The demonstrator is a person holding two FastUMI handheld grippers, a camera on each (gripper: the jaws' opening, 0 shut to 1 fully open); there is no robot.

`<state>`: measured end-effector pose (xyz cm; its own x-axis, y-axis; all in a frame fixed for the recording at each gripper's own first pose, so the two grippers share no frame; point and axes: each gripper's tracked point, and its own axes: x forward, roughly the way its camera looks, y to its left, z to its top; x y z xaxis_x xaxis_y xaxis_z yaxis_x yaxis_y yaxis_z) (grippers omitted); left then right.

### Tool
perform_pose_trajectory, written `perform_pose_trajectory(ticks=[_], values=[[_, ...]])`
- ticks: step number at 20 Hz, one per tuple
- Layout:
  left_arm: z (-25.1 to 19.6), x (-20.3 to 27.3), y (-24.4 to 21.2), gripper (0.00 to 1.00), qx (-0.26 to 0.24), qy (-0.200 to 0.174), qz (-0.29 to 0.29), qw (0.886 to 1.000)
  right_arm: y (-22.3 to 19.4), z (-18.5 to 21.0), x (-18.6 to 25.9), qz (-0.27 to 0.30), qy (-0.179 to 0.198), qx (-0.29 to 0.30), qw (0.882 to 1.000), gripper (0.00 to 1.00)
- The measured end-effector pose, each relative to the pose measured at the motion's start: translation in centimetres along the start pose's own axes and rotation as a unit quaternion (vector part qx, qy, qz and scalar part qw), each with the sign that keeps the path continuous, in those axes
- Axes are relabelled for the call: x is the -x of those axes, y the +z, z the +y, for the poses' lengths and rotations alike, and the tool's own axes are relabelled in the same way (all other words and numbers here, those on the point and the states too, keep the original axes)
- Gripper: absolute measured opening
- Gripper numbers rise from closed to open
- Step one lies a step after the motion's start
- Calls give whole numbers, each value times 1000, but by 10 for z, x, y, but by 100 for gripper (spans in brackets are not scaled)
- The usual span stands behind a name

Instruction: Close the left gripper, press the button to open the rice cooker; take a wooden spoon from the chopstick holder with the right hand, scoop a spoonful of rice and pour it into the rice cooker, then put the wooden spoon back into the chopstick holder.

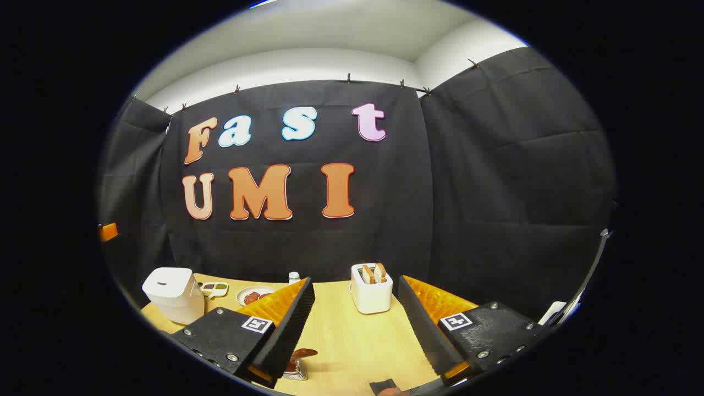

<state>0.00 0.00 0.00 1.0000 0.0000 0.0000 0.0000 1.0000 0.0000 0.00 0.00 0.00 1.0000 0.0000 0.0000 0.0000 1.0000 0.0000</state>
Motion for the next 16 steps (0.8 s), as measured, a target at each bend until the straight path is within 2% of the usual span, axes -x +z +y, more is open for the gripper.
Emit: perform_pose_trajectory(ticks=[3, 4, 6, 11, 16], values=[[19, 1, 4, 97, 16, -9, 9, 1000, 8, 11, 15, -6, -10, 6, 1000, 100], [27, 2, 5, 97, 20, -11, 11, 1000, 10, 14, 19, -5, -13, 8, 1000, 95], [43, 1, 8, 99, 26, -12, 17, 999, 9, 18, 25, 6, -22, 6, 1000, 95], [76, -4, 12, 100, 38, -10, 18, 999, 21, 31, 35, -11, -34, 9, 999, 95], [89, -9, 17, 99, 43, -14, 18, 999, 25, 47, 38, -15, -30, -5, 999, 95]])
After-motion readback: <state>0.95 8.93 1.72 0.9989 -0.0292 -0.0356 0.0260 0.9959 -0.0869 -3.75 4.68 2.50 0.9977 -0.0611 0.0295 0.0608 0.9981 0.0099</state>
